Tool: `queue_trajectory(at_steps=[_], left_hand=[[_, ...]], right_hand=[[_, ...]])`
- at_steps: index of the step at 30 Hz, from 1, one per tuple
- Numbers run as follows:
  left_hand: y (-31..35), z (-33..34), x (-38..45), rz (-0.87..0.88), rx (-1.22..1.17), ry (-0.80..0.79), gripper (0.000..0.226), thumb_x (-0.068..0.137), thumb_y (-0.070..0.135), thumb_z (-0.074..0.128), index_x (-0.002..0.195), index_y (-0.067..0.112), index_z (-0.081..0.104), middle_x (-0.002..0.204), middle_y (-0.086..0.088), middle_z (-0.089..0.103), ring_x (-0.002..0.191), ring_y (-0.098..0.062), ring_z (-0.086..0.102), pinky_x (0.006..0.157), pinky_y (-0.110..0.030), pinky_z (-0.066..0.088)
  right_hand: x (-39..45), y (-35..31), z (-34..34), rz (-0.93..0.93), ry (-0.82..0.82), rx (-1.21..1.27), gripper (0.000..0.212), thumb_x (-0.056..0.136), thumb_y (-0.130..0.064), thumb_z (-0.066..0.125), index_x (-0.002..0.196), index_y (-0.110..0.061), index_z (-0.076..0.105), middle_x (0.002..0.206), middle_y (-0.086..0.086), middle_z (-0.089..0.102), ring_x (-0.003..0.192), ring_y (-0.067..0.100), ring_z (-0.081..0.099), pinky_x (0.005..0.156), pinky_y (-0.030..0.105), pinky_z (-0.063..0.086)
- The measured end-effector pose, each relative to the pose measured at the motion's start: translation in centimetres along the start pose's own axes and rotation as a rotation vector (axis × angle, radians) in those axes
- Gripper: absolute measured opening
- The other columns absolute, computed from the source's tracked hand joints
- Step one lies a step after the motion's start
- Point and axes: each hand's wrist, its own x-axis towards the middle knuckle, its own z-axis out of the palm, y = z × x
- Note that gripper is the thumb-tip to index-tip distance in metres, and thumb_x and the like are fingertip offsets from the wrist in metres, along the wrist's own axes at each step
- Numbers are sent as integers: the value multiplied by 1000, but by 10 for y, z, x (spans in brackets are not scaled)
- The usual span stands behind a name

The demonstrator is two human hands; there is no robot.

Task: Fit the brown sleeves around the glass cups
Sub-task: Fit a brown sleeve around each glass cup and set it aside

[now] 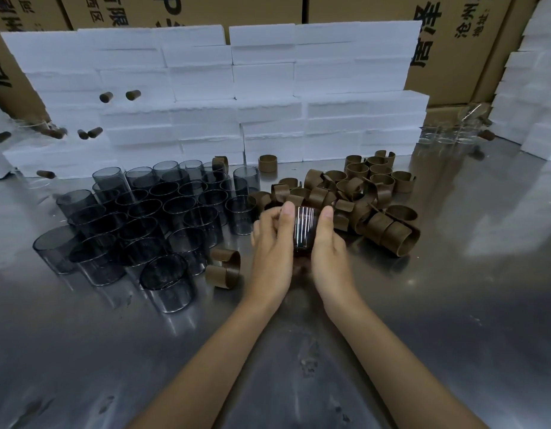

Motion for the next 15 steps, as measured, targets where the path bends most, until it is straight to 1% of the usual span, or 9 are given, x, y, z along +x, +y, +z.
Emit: queue_trajectory(at_steps=[2, 4, 5, 7, 9, 10, 12, 13, 15], left_hand=[[-5, -2, -1, 79, 4, 105, 40, 97, 65, 32, 107, 35, 56, 111, 10, 56, 117, -12, 51, 106, -38, 43], [-10, -6, 2, 133, -16, 136, 33, 111, 42, 33, 113, 22, 60, 110, 3, 62, 114, -20, 57, 103, -44, 47], [-11, -8, 5, 139, -32, 138, 32, 113, 33, 34, 116, 18, 62, 109, 2, 65, 112, -18, 60, 100, -41, 49], [-14, -13, 10, 90, -88, 149, 33, 112, 28, 36, 118, 17, 66, 108, 3, 70, 109, -14, 65, 95, -32, 52], [-14, -16, 14, -36, -232, 136, 36, 111, 37, 39, 113, 20, 71, 105, 0, 74, 107, -20, 69, 91, -31, 55], [-13, -16, 15, -92, -299, 110, 40, 109, 46, 41, 113, 22, 73, 104, 0, 77, 105, -20, 71, 90, -30, 57], [-13, -17, 17, -128, -302, 42, 51, 99, 66, 41, 119, 31, 74, 113, 5, 77, 110, -10, 71, 90, -26, 57], [-13, -17, 17, -128, -293, 26, 52, 94, 74, 41, 119, 41, 73, 117, 11, 76, 111, -2, 69, 88, -19, 56], [-13, -19, 20, -144, -312, 16, 43, 89, 81, 43, 103, 56, 75, 112, 17, 76, 105, 6, 69, 79, -11, 56]], right_hand=[[3, 1, 1, -25, 3, -50, 49, 110, -44, 28, 87, -31, 69, 82, -13, 70, 74, -16, 64, 63, 2, 44], [7, 1, 2, -86, -5, -94, 43, 112, -35, 32, 87, -30, 67, 85, -13, 69, 76, -14, 64, 65, 2, 44], [11, -1, 2, -119, -10, -110, 40, 112, -32, 34, 93, -29, 68, 89, -11, 71, 82, -8, 67, 68, 5, 47], [19, -4, 1, -134, -27, -103, 31, 110, -32, 41, 103, -22, 70, 96, 0, 74, 91, 9, 71, 74, 23, 59], [26, -10, 0, -81, -79, -93, 27, 103, -42, 55, 112, -20, 68, 103, 7, 74, 92, 18, 73, 77, 38, 63], [29, -12, 2, -36, -120, -102, 37, 97, -51, 62, 117, -20, 65, 107, 8, 74, 91, 18, 74, 79, 40, 63], [35, -14, 9, 63, -215, -120, 65, 80, -70, 70, 126, -26, 61, 117, 4, 72, 102, 15, 72, 93, 43, 60], [36, -15, 13, 112, -260, -110, 74, 73, -77, 70, 129, -29, 61, 122, 0, 70, 110, 15, 70, 99, 44, 56], [38, -16, 22, 189, -354, -23, 73, 72, -78, 70, 128, -31, 65, 124, -4, 71, 116, 16, 68, 101, 46, 56]])
